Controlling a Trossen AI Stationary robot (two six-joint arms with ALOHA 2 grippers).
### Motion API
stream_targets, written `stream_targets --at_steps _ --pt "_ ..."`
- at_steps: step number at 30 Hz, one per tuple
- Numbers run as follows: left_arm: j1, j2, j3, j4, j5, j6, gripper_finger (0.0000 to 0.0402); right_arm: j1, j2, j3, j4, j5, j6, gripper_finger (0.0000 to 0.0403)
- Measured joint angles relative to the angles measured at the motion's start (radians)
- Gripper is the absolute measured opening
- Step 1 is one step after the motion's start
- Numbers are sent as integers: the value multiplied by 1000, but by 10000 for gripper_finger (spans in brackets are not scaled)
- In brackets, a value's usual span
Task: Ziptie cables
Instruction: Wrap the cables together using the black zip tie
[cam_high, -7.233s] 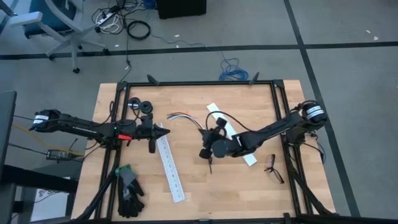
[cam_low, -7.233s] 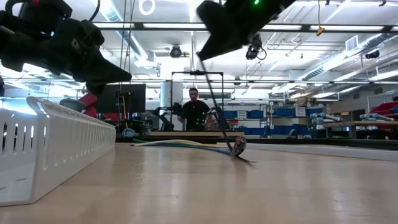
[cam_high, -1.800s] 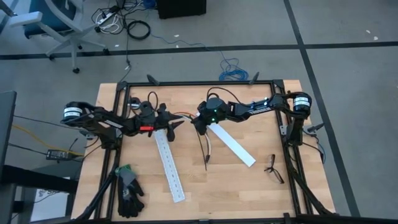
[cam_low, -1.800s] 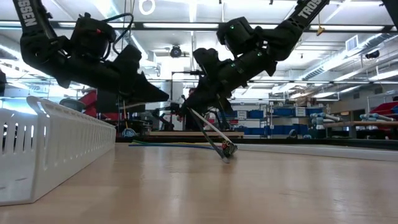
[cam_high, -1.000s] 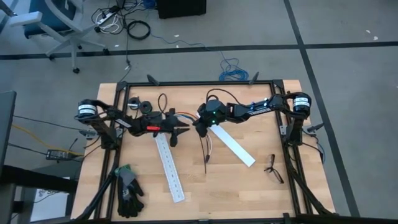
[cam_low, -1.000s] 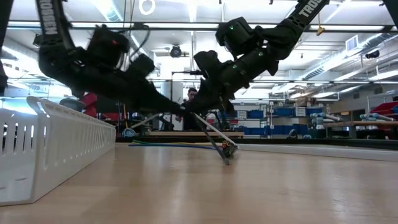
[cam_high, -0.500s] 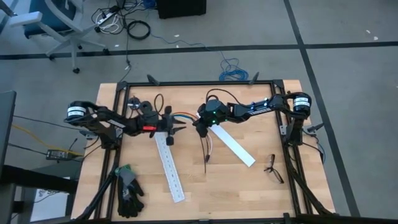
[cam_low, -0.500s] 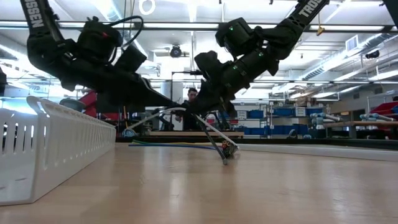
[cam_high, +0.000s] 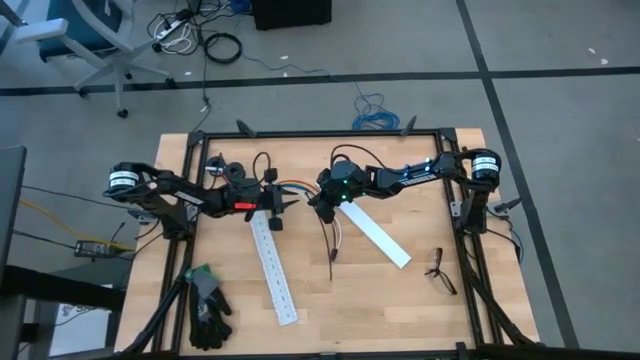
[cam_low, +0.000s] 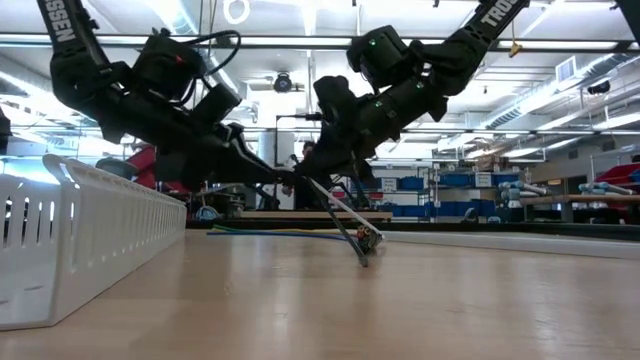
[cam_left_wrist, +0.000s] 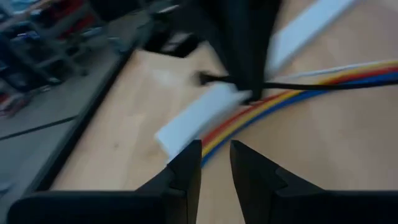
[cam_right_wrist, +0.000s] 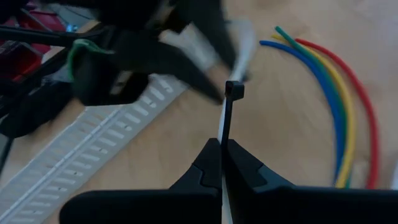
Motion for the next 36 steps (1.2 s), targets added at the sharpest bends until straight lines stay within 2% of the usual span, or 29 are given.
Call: stream_targets --at_steps 3,10,14,22,28,32,36 --pt "0 0 4 28 -37 1 94 4 0 0 -2 -7 0 0" --pt "0 0 4 43 -31 -6 94 5 0 0 -7 -7 0 0" --pt "0 0 4 42 57 -39 94 5 0 0 -7 -1 -5 0" --pt "10 0 4 47 84 -263 94 7 0 0 -3 8 -21 0" --pt "11 0 4 54 87 -357 94 12 0 0 3 48 -49 0" --pt "20 0 4 120 168 -414 94 24 0 0 7 79 -65 0" --pt "30 0 4 163 201 -457 94 32 0 0 29 85 -71 0"
